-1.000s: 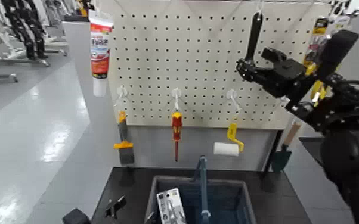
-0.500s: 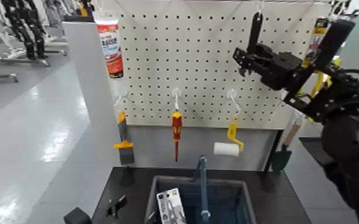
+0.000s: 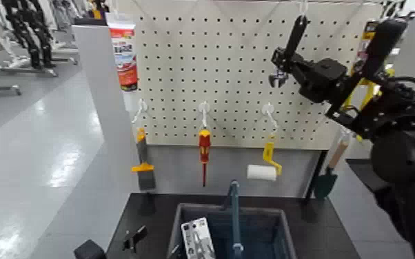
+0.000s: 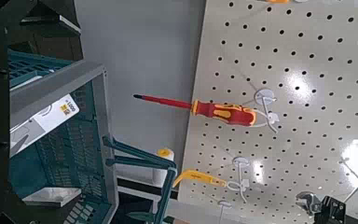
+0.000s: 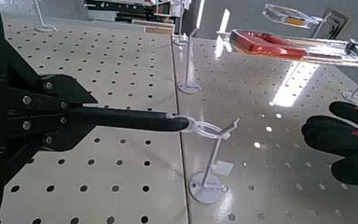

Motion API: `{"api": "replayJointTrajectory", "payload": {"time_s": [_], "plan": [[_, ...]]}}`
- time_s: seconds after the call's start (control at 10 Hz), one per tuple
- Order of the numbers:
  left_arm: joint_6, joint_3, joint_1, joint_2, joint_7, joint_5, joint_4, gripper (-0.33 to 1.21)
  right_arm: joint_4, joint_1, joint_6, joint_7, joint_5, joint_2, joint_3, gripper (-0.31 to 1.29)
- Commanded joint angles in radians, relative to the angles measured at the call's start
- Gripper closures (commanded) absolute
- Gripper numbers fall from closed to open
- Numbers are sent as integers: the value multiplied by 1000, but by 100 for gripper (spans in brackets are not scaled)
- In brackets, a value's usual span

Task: Put the black wrench into the crate.

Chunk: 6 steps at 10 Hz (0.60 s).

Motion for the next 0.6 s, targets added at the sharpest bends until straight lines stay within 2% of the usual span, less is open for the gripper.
{"api": "replayJointTrajectory", "payload": {"time_s": [0.1,0.4,0.6], "plan": [[1,0,-1,1,0,0,0,10,0,-2,-7,0,14,-1,4,119],[4,0,-2,1,0,0,0,10,-14,-5,-13,0,19,-2,4,119],[4,0,-1,1,0,0,0,10,-96,3,-8,0,20,-5,1,119]]}}
